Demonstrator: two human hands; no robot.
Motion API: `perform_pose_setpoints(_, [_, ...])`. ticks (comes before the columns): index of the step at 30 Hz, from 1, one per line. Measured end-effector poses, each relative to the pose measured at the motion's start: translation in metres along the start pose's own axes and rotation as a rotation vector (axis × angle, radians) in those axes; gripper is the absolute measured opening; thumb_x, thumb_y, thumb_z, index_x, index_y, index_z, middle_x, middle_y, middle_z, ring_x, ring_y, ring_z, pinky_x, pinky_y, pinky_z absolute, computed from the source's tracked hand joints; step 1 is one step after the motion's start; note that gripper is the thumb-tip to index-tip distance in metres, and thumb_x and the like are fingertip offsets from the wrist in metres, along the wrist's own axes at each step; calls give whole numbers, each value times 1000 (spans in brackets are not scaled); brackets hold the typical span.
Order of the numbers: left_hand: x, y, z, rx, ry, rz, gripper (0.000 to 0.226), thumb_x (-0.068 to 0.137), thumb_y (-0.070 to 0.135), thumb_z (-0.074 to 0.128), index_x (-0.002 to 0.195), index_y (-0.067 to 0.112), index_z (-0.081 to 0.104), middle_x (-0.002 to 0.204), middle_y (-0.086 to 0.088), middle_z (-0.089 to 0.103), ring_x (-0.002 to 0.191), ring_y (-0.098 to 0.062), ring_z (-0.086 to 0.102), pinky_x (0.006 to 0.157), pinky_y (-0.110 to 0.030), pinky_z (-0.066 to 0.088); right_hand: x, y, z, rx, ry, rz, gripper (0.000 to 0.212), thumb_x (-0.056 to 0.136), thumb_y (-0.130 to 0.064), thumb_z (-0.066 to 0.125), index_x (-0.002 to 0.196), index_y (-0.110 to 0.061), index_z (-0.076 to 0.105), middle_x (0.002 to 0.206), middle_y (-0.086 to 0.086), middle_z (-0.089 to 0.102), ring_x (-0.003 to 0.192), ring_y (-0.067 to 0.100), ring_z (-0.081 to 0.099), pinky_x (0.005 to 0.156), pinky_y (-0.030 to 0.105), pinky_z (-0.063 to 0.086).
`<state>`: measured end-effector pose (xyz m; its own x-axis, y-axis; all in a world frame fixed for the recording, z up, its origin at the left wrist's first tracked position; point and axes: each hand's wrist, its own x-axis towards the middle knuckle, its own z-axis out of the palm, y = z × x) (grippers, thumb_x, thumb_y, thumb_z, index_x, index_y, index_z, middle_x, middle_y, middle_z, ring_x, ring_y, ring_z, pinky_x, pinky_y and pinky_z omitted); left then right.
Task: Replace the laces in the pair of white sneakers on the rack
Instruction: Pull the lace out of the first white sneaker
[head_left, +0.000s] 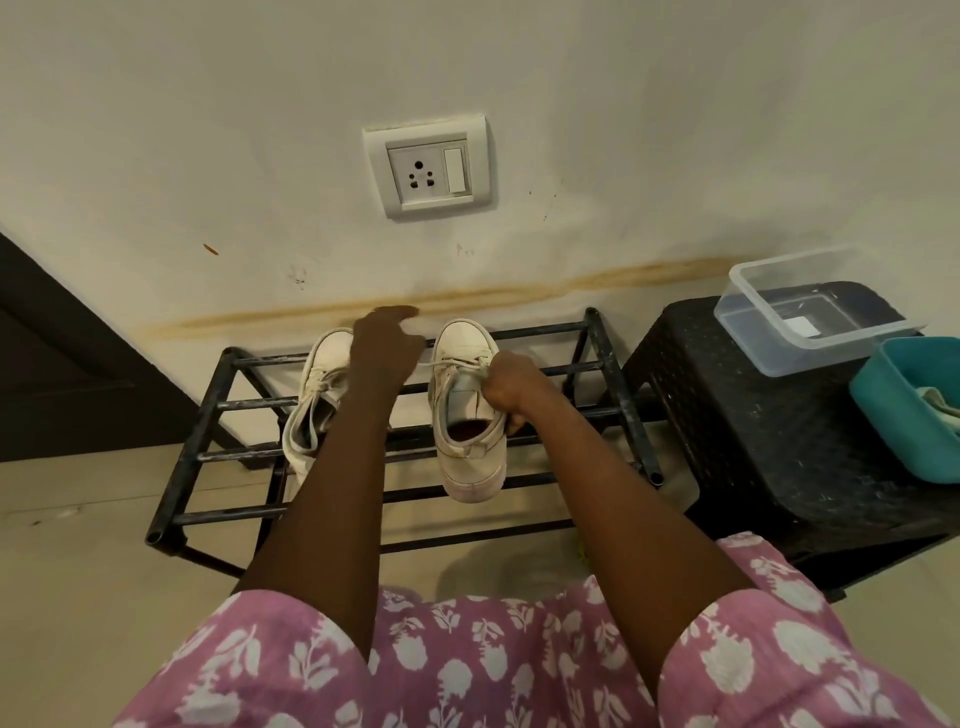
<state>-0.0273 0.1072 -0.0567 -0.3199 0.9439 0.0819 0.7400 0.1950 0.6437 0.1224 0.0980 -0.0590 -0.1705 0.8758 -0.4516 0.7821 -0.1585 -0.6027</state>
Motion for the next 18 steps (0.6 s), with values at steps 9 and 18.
perform_pose_setpoints(9, [-13, 29, 39, 295, -245, 111, 27, 83, 18, 60, 104, 5, 71, 108, -14, 66, 100, -28, 61, 89, -35, 51, -1, 0, -1, -13, -17, 3, 25, 92, 0, 47, 117, 5, 53, 108, 24, 60, 83, 39, 68, 69, 45, 59])
perform_pose_setpoints(18, [-14, 27, 31, 95, -139, -22, 28, 77, 6, 65, 54, -7, 55, 52, -15, 45, 71, -39, 57, 54, -26, 27, -1, 0, -2, -20, -13, -23, 31, 96, -5, 42, 123, 6, 50, 119, 26, 57, 101, 38, 63, 86, 45, 54])
